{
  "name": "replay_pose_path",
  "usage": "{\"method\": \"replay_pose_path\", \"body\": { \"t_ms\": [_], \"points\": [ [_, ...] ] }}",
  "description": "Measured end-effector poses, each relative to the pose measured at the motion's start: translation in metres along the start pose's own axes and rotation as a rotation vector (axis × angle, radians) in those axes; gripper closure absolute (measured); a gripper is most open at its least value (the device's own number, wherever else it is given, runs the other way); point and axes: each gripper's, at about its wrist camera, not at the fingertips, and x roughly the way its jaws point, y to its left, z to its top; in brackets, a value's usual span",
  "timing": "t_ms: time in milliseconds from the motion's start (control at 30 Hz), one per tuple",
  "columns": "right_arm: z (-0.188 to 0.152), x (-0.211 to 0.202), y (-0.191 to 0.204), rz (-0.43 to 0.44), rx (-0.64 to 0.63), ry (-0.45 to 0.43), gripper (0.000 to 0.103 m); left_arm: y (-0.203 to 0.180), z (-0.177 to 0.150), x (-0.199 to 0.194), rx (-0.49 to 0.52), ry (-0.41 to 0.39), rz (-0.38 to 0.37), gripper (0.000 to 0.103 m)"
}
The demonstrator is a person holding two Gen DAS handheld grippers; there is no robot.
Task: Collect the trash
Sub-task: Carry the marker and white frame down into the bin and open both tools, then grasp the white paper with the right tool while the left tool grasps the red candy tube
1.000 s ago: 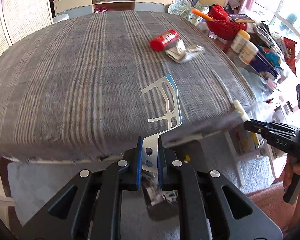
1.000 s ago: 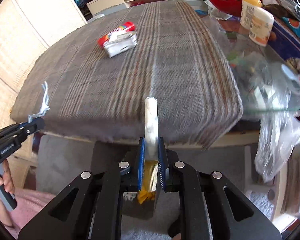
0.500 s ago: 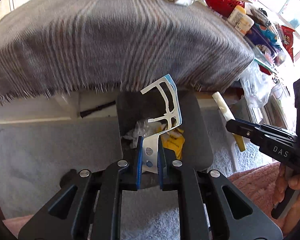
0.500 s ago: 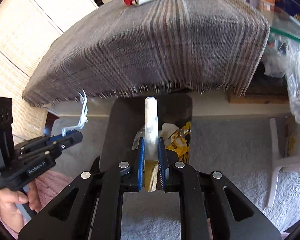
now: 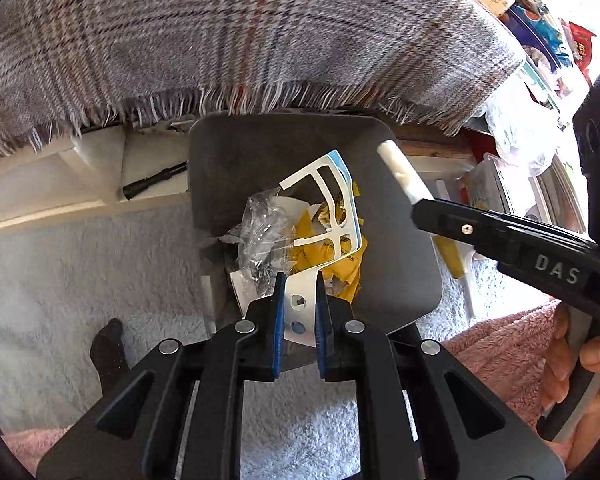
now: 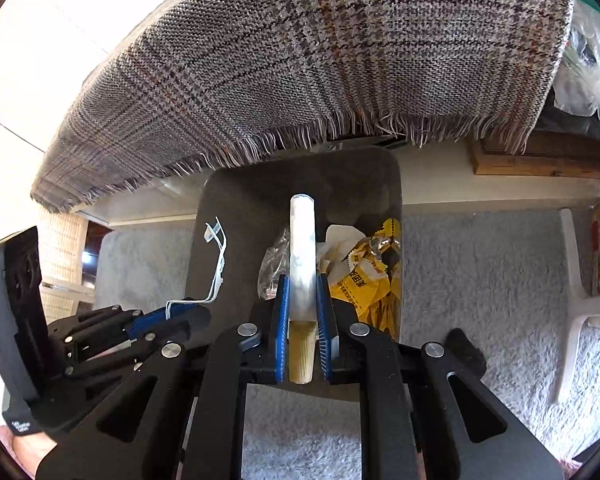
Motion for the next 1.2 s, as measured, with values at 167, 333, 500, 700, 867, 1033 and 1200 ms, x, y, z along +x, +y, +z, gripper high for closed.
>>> {"method": "replay_pose_path", "body": {
  "t_ms": [167, 333, 500, 700, 867, 1033, 1200],
  "points": [
    [0.003, 0.002, -0.005, 0.007, 0.021, -0.011, 0.086, 0.002, 0.003, 0.004, -0.006, 0.014, -0.009, 0.091],
    [0.006, -0.002, -0.009, -0.008, 0.029, -0.033, 0.071, 0.0, 0.003, 0.005, 0.003, 0.02, 0.002, 0.074],
    [0.01, -0.011, -0.021, -0.049, 0.065, -0.084, 0.045, 0.007, 0.004, 0.001, -0.011, -0.006, 0.039, 0.05],
    [0.01, -0.028, -0.039, -0.067, 0.137, -0.161, 0.009, 0.016, 0.005, -0.012, -0.025, -0.058, 0.076, 0.011],
    [0.013, -0.047, -0.039, -0.039, 0.15, -0.173, 0.004, 0.025, 0.01, -0.043, -0.057, -0.099, 0.079, 0.008],
    [0.032, -0.086, -0.019, -0.053, 0.093, -0.231, 0.004, 0.033, 0.028, -0.083, -0.066, -0.136, 0.119, 0.008],
    [0.069, -0.122, 0.003, -0.092, 0.029, -0.281, 0.004, 0.036, 0.064, -0.119, -0.059, -0.169, 0.141, 0.008]
  ]
}}
